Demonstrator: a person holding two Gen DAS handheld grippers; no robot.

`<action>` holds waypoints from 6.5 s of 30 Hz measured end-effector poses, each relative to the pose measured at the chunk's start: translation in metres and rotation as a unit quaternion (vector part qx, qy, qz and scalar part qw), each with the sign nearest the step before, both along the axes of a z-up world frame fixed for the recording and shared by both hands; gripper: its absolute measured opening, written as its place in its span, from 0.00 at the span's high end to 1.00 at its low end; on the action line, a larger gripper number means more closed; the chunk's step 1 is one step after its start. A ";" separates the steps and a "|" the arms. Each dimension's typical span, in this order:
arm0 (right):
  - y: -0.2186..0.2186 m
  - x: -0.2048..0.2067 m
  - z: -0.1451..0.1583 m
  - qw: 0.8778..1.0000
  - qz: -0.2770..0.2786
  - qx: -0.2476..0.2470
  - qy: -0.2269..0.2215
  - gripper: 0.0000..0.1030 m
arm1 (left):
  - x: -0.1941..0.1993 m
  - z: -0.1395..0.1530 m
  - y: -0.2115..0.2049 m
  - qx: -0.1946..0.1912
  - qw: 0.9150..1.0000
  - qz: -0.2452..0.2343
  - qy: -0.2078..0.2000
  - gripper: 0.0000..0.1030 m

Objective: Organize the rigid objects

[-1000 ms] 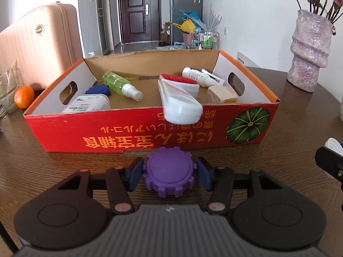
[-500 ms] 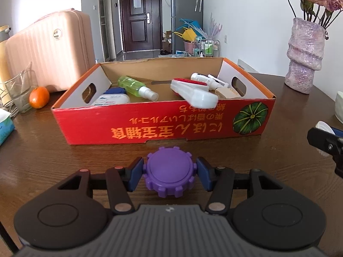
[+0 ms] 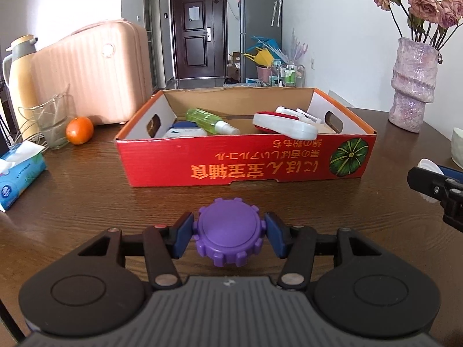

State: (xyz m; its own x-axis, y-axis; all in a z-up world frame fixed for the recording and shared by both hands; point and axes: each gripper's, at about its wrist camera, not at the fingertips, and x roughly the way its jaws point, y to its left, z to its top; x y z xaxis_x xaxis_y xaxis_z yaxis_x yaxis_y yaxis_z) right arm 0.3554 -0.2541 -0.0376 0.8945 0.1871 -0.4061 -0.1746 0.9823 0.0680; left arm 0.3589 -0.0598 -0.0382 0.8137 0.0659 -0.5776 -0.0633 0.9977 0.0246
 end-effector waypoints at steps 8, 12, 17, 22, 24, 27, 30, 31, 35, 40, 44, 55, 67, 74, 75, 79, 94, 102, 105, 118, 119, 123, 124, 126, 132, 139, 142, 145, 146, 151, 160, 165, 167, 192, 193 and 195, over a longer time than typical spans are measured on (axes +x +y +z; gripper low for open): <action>0.013 -0.016 0.003 1.000 0.017 0.002 -0.007 0.62 | -0.022 0.008 0.011 -0.002 1.000 0.001 -0.011 0.46; 0.019 -0.021 0.002 1.000 0.015 0.005 -0.004 0.62 | -0.032 0.018 0.016 -0.009 1.000 -0.001 -0.029 0.46; 0.023 -0.025 0.004 1.000 0.013 0.012 -0.007 0.62 | -0.043 0.027 0.018 -0.010 0.999 -0.005 -0.049 0.46; 0.030 -0.026 0.006 1.000 0.013 0.017 -0.011 0.62 | -0.043 0.033 0.019 -0.016 0.998 -0.009 -0.055 0.46; 0.033 -0.024 0.007 1.000 0.013 0.018 -0.013 0.62 | -0.043 0.036 0.019 -0.015 0.998 -0.009 -0.059 0.46; 0.038 -0.020 0.010 1.000 0.011 0.021 -0.016 0.62 | -0.039 0.039 0.020 -0.014 0.998 -0.006 -0.065 0.46; 0.039 -0.016 0.012 0.999 0.008 0.028 -0.020 0.62 | -0.032 0.042 0.022 -0.017 0.998 -0.001 -0.067 0.46; 0.040 -0.015 0.013 0.999 0.007 0.029 -0.021 0.62 | -0.030 0.043 0.023 -0.019 0.998 0.000 -0.068 0.46; 0.045 -0.007 0.018 0.999 0.008 0.031 -0.028 0.62 | -0.022 0.050 0.024 -0.022 0.997 0.005 -0.079 0.46; 0.052 0.006 0.025 0.999 0.012 0.030 -0.039 0.62 | -0.013 0.058 0.026 -0.026 0.995 0.014 -0.095 0.46; 0.056 0.018 0.031 0.998 0.009 0.033 -0.047 0.62 | -0.002 0.062 0.030 -0.030 0.994 0.023 -0.099 0.46; 0.062 0.056 0.036 0.998 0.007 0.035 -0.056 0.62 | 0.035 0.070 0.029 -0.035 0.992 0.038 -0.118 0.46; 0.070 0.094 0.031 0.998 0.009 0.033 -0.051 0.62 | 0.075 0.065 0.035 -0.034 0.992 0.054 -0.111 0.46; 0.075 0.114 0.027 0.998 0.010 0.030 -0.049 0.62 | 0.096 0.062 0.038 -0.030 0.992 0.059 -0.108 0.46; 0.076 0.117 0.027 0.998 0.010 0.030 -0.048 0.62 | 0.098 0.061 0.038 -0.030 0.992 0.060 -0.107 0.46; 0.076 0.122 0.026 0.998 0.011 0.030 -0.048 0.62 | 0.109 0.059 0.039 -0.028 0.992 0.062 -0.104 0.46; 0.084 0.165 0.017 0.999 0.014 0.016 -0.032 0.62 | 0.151 0.049 0.050 -0.017 0.993 0.071 -0.092 0.46; 0.087 0.179 0.011 1.000 0.014 0.009 -0.019 0.62 | 0.167 0.044 0.056 -0.009 0.994 0.075 -0.084 0.46; 0.088 0.182 0.010 1.000 0.016 0.007 -0.016 0.62 | 0.173 0.042 0.059 -0.005 0.994 0.074 -0.078 0.46; 0.089 0.194 0.005 1.000 0.018 -0.002 0.006 0.62 | 0.182 0.034 0.064 -0.002 0.996 0.069 -0.060 0.46; 0.088 0.194 0.005 1.000 0.018 -0.002 0.007 0.62 | 0.182 0.034 0.064 -0.004 0.996 0.069 -0.060 0.46; 0.088 0.196 0.004 1.000 0.017 -0.004 0.016 0.61 | 0.180 0.034 0.067 -0.010 0.996 0.064 -0.059 0.41; 0.089 0.195 0.004 1.000 0.014 -0.005 0.017 0.61 | 0.180 0.034 0.066 -0.009 0.996 0.064 -0.058 0.33; 0.087 0.195 0.005 1.000 0.008 -0.007 0.015 0.47 | 0.179 0.035 0.066 -0.005 0.996 0.065 -0.062 0.16; 0.086 0.189 0.008 1.000 -0.014 -0.023 -0.007 0.00 | 0.175 0.038 0.070 -0.001 0.995 0.077 -0.069 0.00; 0.084 0.190 0.007 1.000 -0.015 -0.021 -0.003 0.00 | 0.174 0.038 0.074 -0.005 0.994 0.081 -0.067 0.00; 0.084 0.189 0.006 1.000 -0.016 -0.019 -0.003 0.00 | 0.174 0.038 0.074 -0.005 0.994 0.081 -0.067 0.00; 0.084 0.188 0.007 1.000 -0.014 -0.018 0.000 0.00 | 0.174 0.039 0.074 -0.006 0.995 0.079 -0.067 0.00; 0.084 0.187 0.007 1.000 -0.014 -0.019 0.000 0.00 | 0.173 0.039 0.074 -0.006 0.995 0.079 -0.068 0.00; 0.082 0.184 0.011 1.000 -0.015 -0.017 -0.003 0.00 | 0.168 0.042 0.072 -0.007 0.994 0.075 -0.073 0.00; 0.076 0.173 0.015 1.000 -0.024 -0.013 -0.002 0.00 | 0.151 0.051 0.074 -0.003 0.994 0.072 -0.086 0.00; 0.072 0.162 0.020 1.000 -0.026 -0.012 -0.004 0.00 | 0.141 0.054 0.078 -0.009 0.994 0.070 -0.086 0.00; 0.070 0.157 0.021 1.000 -0.027 -0.010 -0.004 0.00 | 0.135 0.056 0.078 -0.007 0.994 0.070 -0.088 0.00; 0.057 0.046 0.046 1.000 -0.021 0.009 -0.010 0.00 | 0.014 0.075 0.075 0.003 0.992 0.047 -0.113 0.00; 0.058 0.040 0.047 1.000 -0.020 0.008 -0.012 0.00 | 0.008 0.076 0.075 0.004 0.992 0.046 -0.115 0.00; 0.059 0.028 0.049 1.000 -0.017 0.005 -0.017 0.00 | -0.005 0.079 0.074 0.004 0.992 0.043 -0.120 0.00</action>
State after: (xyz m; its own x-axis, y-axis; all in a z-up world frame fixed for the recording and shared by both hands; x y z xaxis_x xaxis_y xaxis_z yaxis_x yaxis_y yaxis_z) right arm 0.3835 -0.1949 0.0115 0.9136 0.1601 -0.3738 -0.1431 0.9870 0.0728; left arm 0.3540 0.0142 0.0405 0.9193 0.1443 -0.3662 -0.1524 0.9883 0.0067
